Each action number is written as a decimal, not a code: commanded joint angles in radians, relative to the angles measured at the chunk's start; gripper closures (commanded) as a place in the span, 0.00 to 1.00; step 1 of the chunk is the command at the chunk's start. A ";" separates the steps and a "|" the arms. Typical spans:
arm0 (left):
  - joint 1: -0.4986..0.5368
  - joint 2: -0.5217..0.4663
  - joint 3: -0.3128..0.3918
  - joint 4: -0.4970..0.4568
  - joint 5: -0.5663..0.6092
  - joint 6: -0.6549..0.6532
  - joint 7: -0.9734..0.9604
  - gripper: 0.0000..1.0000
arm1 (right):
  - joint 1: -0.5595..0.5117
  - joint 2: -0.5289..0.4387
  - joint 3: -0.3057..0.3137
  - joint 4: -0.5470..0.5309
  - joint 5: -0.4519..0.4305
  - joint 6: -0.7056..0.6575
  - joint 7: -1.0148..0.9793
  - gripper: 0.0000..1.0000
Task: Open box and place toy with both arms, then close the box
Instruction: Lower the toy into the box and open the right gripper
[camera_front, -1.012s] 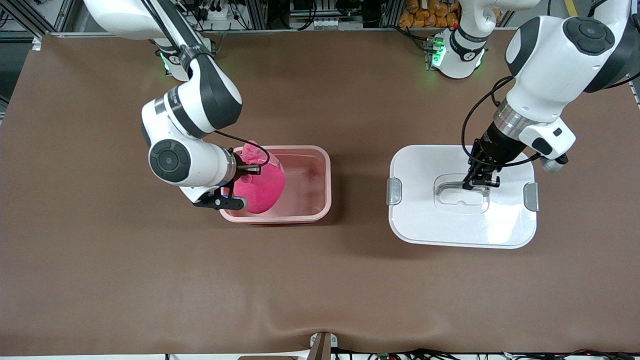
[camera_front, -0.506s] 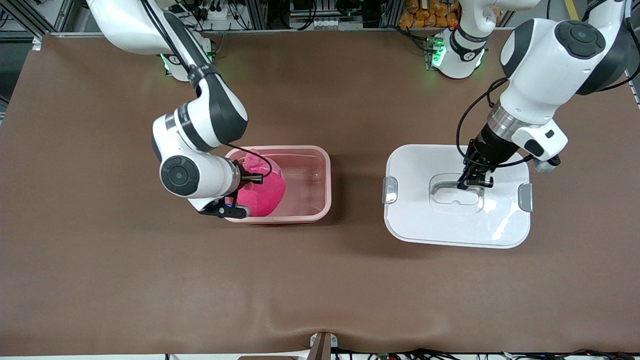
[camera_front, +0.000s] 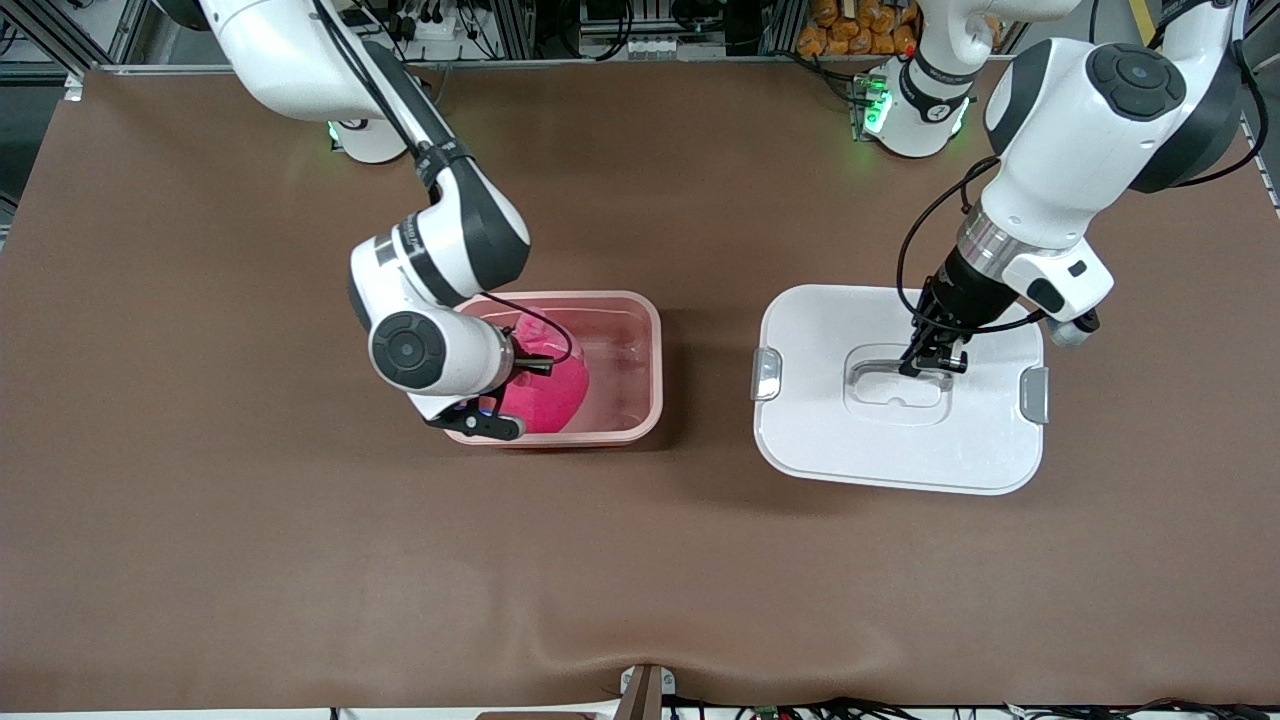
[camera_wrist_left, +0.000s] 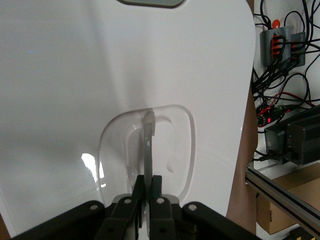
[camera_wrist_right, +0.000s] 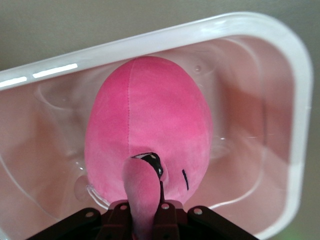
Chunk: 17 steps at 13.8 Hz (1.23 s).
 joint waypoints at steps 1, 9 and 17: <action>0.005 0.008 -0.009 0.023 -0.002 0.004 -0.012 1.00 | 0.033 0.022 -0.002 0.003 -0.018 0.052 0.075 1.00; -0.001 0.029 -0.010 0.033 -0.002 0.005 -0.029 1.00 | 0.085 0.068 -0.001 0.003 -0.015 0.198 0.214 1.00; -0.020 0.031 -0.022 0.038 0.003 0.005 -0.076 1.00 | 0.131 0.106 -0.001 0.005 -0.009 0.338 0.254 1.00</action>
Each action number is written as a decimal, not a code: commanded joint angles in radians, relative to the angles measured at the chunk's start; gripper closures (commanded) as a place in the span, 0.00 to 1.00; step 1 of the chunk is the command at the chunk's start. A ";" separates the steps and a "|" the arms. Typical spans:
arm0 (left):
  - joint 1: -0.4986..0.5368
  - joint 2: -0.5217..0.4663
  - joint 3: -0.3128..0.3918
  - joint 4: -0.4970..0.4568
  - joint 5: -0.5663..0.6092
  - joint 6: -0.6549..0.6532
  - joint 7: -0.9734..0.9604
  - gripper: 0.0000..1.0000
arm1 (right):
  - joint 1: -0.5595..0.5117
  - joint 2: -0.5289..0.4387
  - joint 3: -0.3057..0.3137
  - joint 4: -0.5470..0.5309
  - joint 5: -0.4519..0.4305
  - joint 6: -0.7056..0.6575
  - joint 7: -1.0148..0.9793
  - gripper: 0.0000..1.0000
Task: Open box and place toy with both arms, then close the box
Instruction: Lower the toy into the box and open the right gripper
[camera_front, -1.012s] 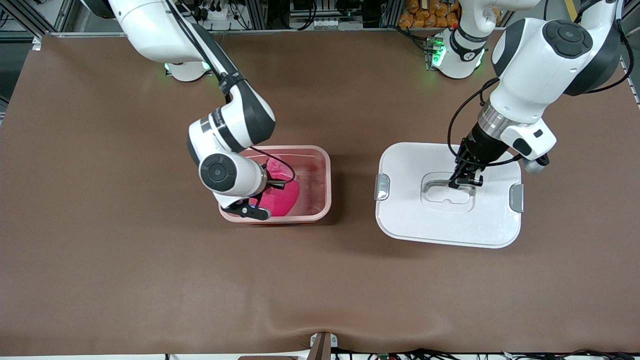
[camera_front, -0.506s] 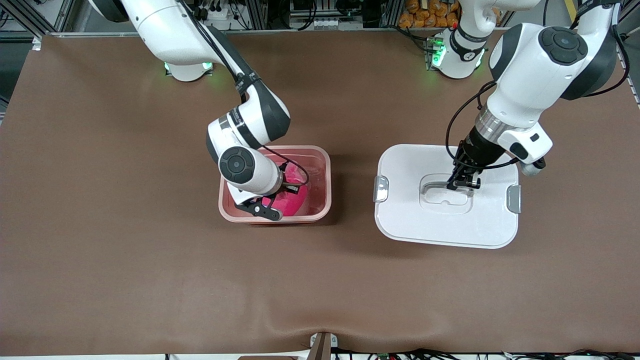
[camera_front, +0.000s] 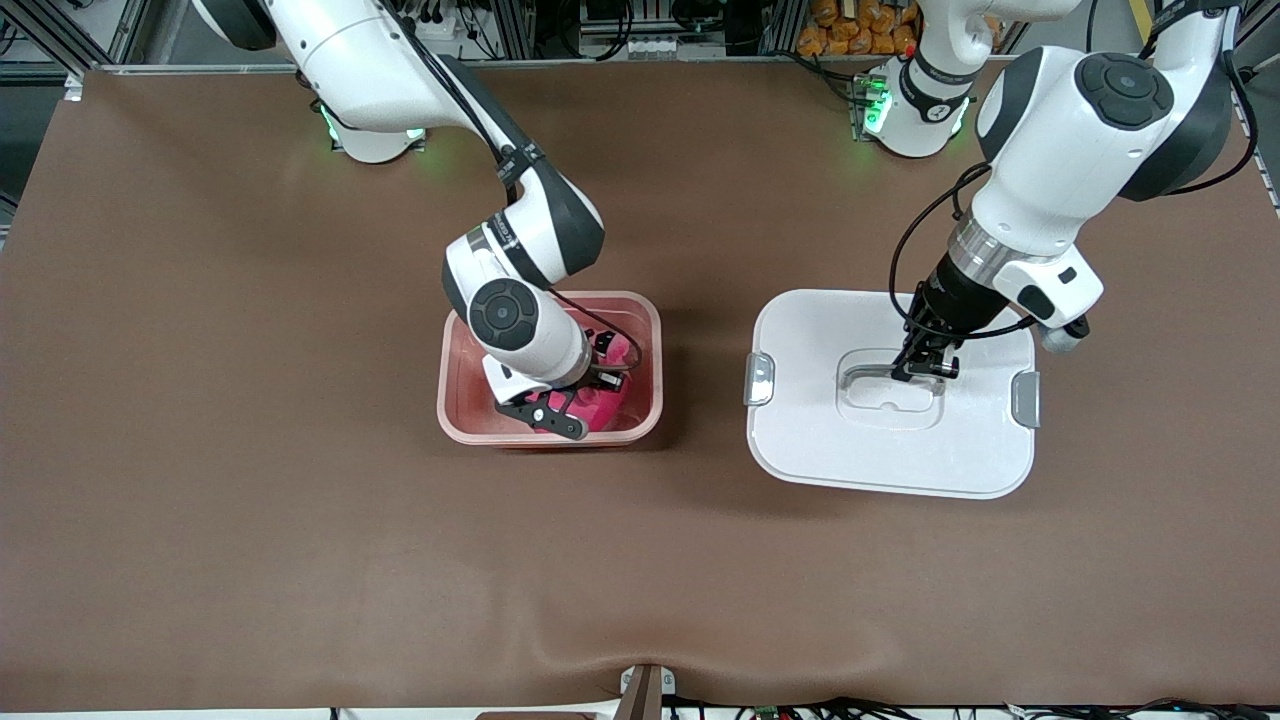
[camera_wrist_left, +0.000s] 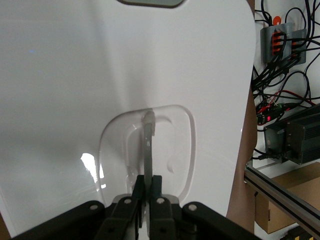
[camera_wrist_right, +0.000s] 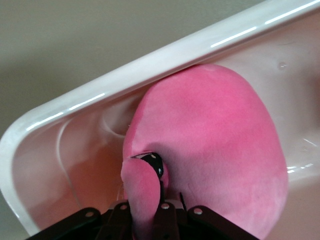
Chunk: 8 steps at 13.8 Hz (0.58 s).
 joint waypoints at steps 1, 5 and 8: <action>-0.020 0.011 -0.014 0.026 0.026 0.001 -0.066 1.00 | 0.018 0.034 -0.003 0.005 -0.010 0.043 0.030 1.00; -0.018 0.032 -0.017 0.032 0.061 0.001 -0.101 1.00 | 0.021 0.045 -0.003 0.005 -0.016 0.070 0.033 1.00; -0.021 0.034 -0.017 0.031 0.063 0.001 -0.112 1.00 | 0.020 0.051 -0.003 0.005 -0.016 0.074 0.026 0.57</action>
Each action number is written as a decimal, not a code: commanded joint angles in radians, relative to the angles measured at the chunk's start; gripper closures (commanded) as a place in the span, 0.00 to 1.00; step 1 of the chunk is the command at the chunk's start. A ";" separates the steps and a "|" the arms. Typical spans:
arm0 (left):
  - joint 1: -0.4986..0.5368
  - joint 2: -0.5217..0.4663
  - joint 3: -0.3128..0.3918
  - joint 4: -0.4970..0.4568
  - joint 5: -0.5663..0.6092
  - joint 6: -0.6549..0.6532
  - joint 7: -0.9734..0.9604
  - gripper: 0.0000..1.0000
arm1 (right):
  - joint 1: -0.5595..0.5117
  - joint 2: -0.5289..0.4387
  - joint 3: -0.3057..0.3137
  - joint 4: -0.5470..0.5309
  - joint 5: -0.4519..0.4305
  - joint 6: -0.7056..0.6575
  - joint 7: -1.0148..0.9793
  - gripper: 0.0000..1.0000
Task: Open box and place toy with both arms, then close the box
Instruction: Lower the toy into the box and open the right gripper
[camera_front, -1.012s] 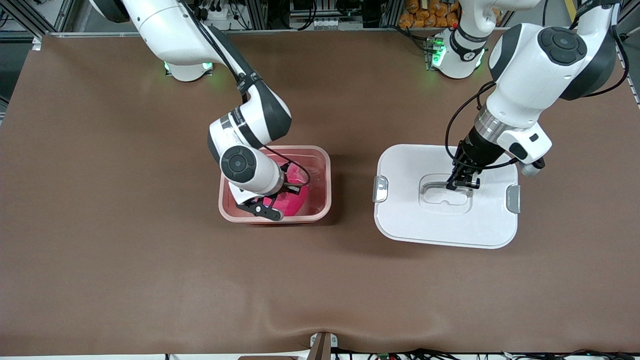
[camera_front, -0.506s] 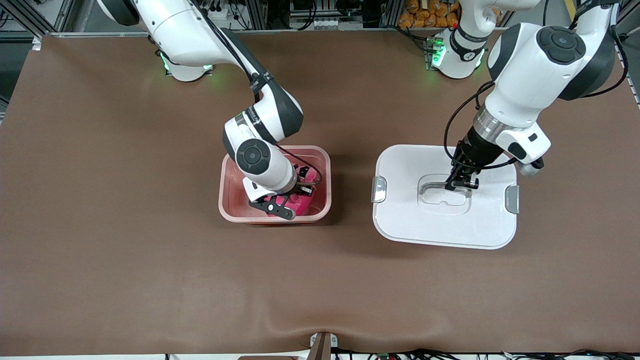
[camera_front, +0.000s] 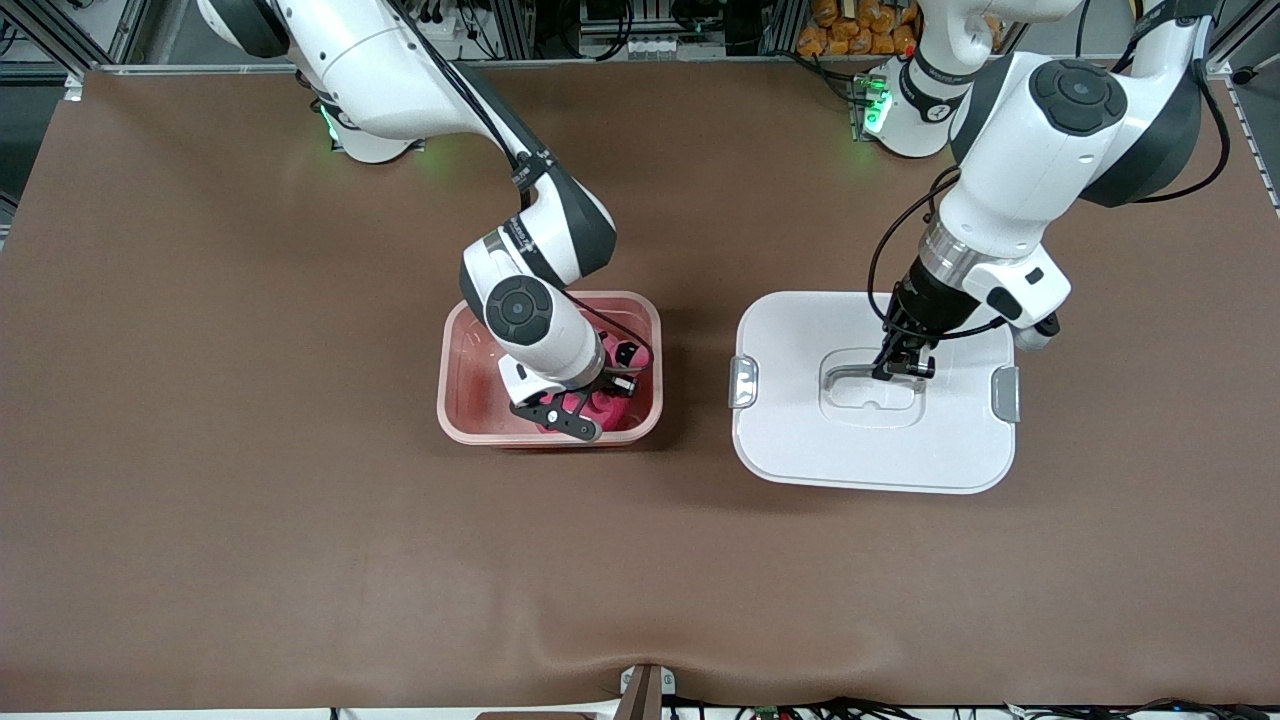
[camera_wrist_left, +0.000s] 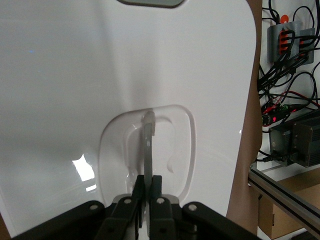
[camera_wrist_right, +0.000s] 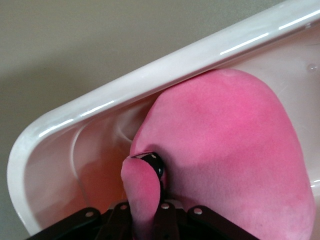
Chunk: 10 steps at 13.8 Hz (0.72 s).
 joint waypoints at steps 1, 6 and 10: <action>-0.011 0.016 -0.004 0.023 0.022 0.001 -0.036 1.00 | 0.004 0.025 -0.004 0.004 -0.018 0.004 0.011 0.36; -0.019 0.024 -0.004 0.026 0.029 0.003 -0.054 1.00 | 0.006 0.025 -0.004 0.004 -0.052 0.002 0.005 0.00; -0.045 0.053 -0.004 0.058 0.029 0.010 -0.114 1.00 | -0.006 0.014 -0.004 0.012 -0.052 -0.010 -0.001 0.00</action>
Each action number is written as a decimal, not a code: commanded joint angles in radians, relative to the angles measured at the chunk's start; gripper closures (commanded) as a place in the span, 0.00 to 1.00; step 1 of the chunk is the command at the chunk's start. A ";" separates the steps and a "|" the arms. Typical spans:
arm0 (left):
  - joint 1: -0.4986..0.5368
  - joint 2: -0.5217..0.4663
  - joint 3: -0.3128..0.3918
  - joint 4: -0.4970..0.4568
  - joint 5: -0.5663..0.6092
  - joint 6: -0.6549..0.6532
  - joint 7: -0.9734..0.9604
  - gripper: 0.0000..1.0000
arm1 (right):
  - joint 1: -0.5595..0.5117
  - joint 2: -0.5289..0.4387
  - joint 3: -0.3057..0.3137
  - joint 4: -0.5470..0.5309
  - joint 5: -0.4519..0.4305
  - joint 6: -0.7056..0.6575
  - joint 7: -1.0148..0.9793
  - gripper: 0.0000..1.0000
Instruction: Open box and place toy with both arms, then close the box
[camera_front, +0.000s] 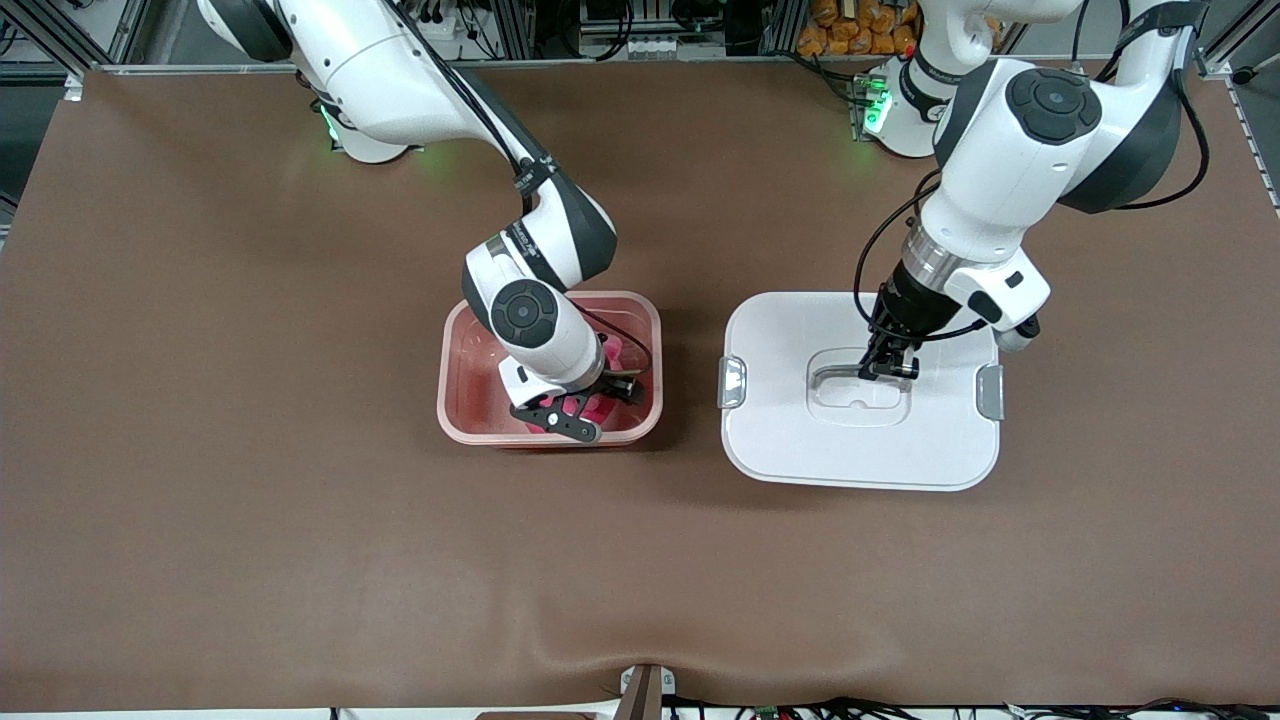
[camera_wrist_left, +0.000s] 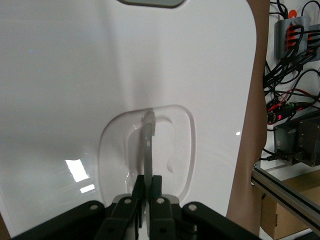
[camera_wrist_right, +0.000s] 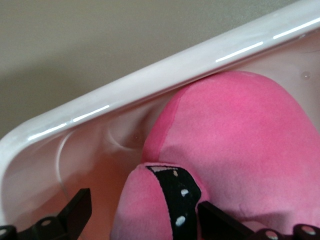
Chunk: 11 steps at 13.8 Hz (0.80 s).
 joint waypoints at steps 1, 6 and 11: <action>-0.034 0.041 -0.002 0.055 0.036 0.006 -0.081 1.00 | -0.009 -0.004 -0.001 0.014 -0.020 -0.021 0.000 0.00; -0.054 0.043 -0.028 0.040 0.088 0.101 -0.203 1.00 | -0.043 -0.018 -0.003 0.075 -0.011 -0.146 0.001 0.00; -0.056 0.041 -0.031 0.000 0.086 0.183 -0.221 1.00 | -0.065 -0.014 -0.003 0.110 0.126 -0.145 0.049 0.00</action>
